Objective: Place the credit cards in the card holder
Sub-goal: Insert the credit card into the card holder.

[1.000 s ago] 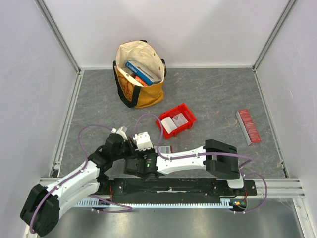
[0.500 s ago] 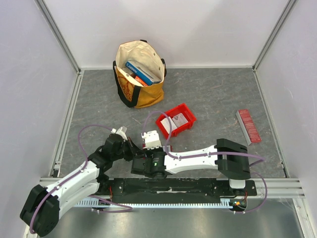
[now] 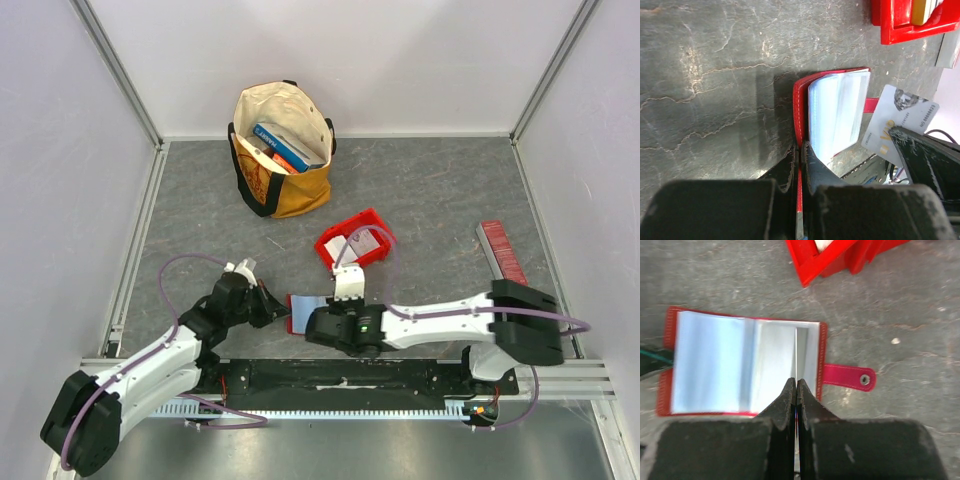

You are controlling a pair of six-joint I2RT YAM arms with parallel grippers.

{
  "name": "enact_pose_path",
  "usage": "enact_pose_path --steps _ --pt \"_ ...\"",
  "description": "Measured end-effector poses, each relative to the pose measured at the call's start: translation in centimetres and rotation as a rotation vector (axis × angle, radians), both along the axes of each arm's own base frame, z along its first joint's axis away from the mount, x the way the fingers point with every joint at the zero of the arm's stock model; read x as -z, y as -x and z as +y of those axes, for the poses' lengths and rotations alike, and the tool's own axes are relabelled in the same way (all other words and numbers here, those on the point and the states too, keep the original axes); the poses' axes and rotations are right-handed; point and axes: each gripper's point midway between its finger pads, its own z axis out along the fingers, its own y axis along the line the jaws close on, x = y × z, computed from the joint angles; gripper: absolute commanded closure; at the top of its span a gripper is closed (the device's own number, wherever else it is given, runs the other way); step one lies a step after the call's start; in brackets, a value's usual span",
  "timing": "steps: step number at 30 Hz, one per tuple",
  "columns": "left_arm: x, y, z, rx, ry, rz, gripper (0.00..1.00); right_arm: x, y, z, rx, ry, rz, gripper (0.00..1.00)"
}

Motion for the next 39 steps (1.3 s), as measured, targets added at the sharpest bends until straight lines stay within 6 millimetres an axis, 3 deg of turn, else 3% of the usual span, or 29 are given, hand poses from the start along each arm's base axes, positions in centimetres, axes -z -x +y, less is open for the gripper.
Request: enact_pose_path --steps 3,7,15,21,32,39 --pt "0.6 0.2 0.1 0.0 -0.01 0.016 0.98 -0.4 0.4 0.7 -0.041 -0.176 0.056 1.0" --pt "1.4 0.6 0.4 0.0 -0.024 0.039 0.98 0.0 -0.8 1.3 -0.044 -0.39 0.117 1.0" --pt "2.1 0.7 0.4 0.0 -0.034 0.055 0.98 1.3 -0.4 3.7 -0.107 -0.574 0.196 1.0" --pt "2.1 0.6 0.4 0.0 -0.033 0.054 0.98 2.0 0.0 4.8 -0.117 -0.636 0.232 1.0" --pt "2.2 0.6 0.4 0.0 -0.032 0.053 0.98 3.1 0.4 3.8 -0.076 -0.679 0.25 1.0" --pt "2.2 0.6 0.4 0.0 -0.032 0.053 0.98 3.0 0.4 4.5 -0.084 -0.709 0.255 1.0"
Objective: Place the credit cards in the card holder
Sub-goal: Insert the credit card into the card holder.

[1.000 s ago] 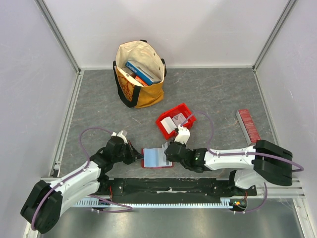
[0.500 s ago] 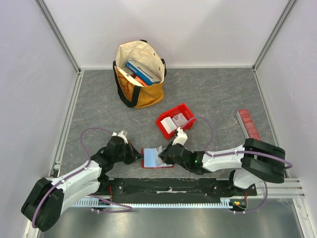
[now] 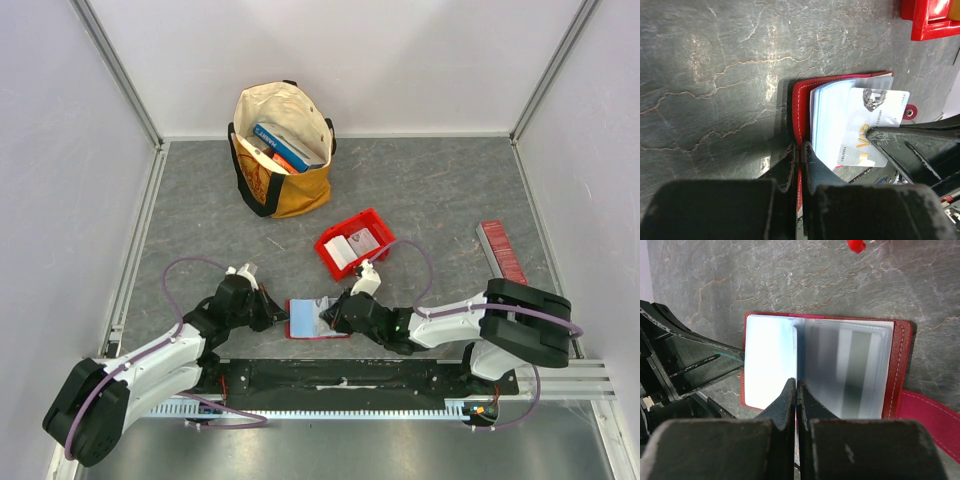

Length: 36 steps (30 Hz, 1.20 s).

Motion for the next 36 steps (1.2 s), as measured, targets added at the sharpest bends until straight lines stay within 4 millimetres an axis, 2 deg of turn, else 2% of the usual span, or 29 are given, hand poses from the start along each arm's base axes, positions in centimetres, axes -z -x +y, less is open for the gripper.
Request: enact_pose_path --steps 14,21,27,33,36 --pt "0.0 -0.1 -0.1 0.0 0.001 -0.002 0.98 0.5 -0.2 0.9 0.002 -0.043 0.03 1.0" --pt "0.0 -0.1 0.0 -0.001 0.0 -0.001 0.98 0.6 -0.2 2.0 -0.016 -0.073 0.043 0.98" --pt "0.1 -0.1 -0.1 0.0 0.0 0.0 0.98 0.6 -0.3 2.3 -0.026 -0.047 0.046 0.8" --pt "0.0 -0.2 -0.1 0.0 0.003 -0.005 0.98 0.9 -0.5 1.1 -0.028 0.079 0.037 0.53" --pt "0.0 -0.3 -0.2 0.0 0.004 -0.006 0.98 0.3 -0.8 0.9 -0.023 0.12 0.019 0.5"
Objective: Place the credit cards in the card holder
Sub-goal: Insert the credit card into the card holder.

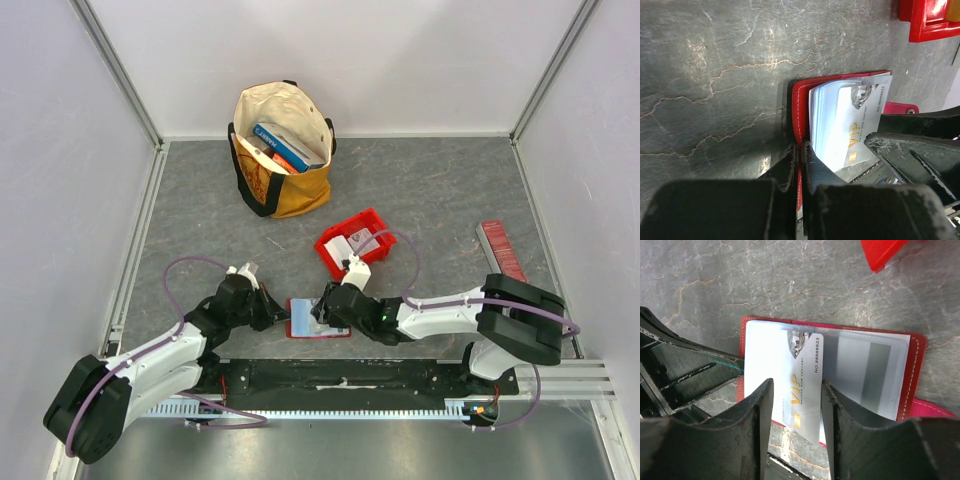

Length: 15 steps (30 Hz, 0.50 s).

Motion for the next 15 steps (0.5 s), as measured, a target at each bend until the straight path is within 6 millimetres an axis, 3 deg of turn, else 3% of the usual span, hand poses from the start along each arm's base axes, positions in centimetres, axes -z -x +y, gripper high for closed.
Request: enact_pose_path --steps 7,15 --pt "0.03 -0.01 -0.01 0.0 0.0 0.001 0.98 -0.07 -0.26 -0.72 -0.004 0.101 -0.022 0.5" --pt "0.04 -0.02 -0.01 0.0 -0.001 0.0 0.98 0.26 0.26 -0.02 -0.052 0.135 -0.027 0.53"
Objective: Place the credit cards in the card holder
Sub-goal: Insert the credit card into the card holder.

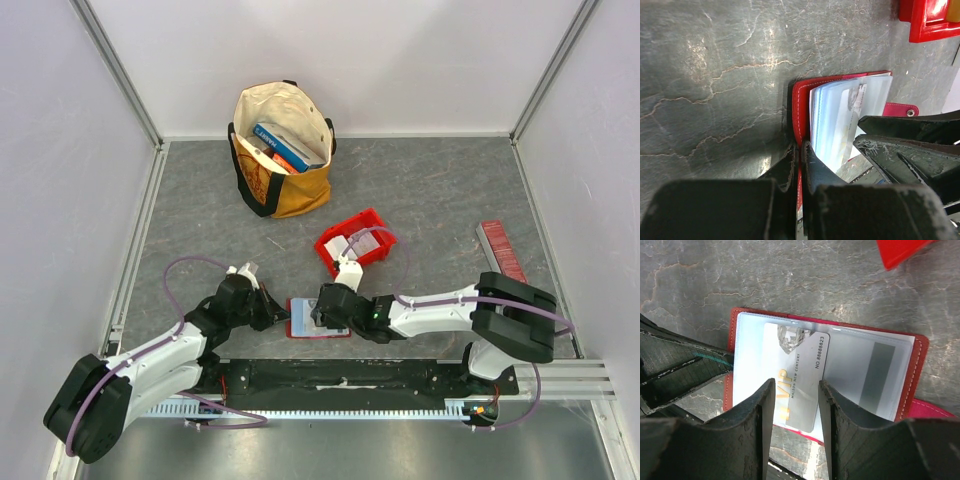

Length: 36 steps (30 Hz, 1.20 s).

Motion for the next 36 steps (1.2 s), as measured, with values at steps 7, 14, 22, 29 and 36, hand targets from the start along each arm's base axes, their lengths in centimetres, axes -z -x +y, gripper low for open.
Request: enact_pose_path --steps 7,14,22,29,36 --pt "-0.1 0.0 0.0 0.0 0.002 -0.002 0.98 0.1 0.1 1.2 -0.037 -0.012 0.003 0.54" --pt "-0.2 -0.1 0.0 -0.001 0.004 -0.006 0.98 0.1 0.2 2.1 -0.07 -0.026 -0.003 0.56" --pt "-0.1 -0.1 0.0 -0.001 0.003 -0.006 0.98 0.1 0.4 2.8 -0.108 -0.044 -0.008 0.57" --pt "-0.1 -0.1 0.0 -0.003 0.0 -0.005 0.98 -0.3 0.4 3.3 -0.148 -0.06 -0.029 0.56" --pt "-0.4 -0.1 0.0 -0.002 0.007 -0.014 0.98 -2.8 -0.7 1.4 -0.128 -0.001 -0.112 0.45"
